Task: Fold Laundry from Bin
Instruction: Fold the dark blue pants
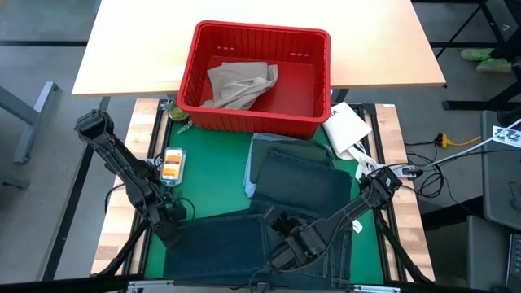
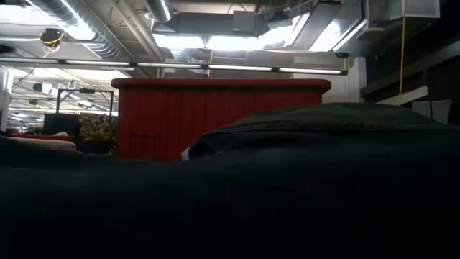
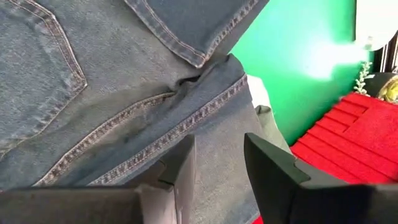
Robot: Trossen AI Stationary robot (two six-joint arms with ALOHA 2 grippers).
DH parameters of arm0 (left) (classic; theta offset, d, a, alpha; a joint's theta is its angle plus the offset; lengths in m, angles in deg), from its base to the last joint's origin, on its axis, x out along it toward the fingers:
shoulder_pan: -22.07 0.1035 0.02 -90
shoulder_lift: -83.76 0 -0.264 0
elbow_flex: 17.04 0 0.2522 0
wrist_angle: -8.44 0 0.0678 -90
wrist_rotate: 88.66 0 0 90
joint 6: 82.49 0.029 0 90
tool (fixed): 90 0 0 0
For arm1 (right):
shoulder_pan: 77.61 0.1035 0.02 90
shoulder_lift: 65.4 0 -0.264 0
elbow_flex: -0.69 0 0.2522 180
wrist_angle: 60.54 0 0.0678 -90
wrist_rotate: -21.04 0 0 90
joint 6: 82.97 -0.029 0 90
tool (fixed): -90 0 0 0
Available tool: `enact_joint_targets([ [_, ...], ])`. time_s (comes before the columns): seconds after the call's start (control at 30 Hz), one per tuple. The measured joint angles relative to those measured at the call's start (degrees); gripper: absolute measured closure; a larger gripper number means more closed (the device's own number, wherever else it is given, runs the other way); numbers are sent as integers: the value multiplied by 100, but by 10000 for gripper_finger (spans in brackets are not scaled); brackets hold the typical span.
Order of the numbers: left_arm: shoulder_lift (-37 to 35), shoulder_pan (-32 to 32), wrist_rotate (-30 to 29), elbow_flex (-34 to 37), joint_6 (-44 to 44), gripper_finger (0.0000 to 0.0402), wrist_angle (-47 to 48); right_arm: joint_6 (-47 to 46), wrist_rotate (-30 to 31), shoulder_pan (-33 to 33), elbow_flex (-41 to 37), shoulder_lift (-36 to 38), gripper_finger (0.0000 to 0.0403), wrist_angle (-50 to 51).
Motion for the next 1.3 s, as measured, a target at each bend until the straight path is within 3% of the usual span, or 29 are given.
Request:
enact_joint_targets([
  [0.33, -9, 175, 4, -1119, 848, 399, -12, 7, -6, -1, -2, 35, 265, 2],
  [0.57, -15, 653, -620, -1685, 1313, 401, -118, 8, -6, -1, -4, 69, 265, 0],
  [0.77, -7, 1259, -1462, -1696, 1376, 401, -1150, 145, -12, 6, -7, 143, 265, -4],
  [0.87, 83, 1557, -1743, -1696, 1976, 401, -1820, 128, 1, 9, -7, 389, 265, 0],
  [1.07, 585, 2015, -1782, -1702, 3326, 401, -3313, -273, 206, -1, -2, 819, 265, 2],
  [1.3, 1679, 2431, -1753, -1761, 4344, 401, -5219, -443, 239, 4, -4, 1280, 265, 4],
])
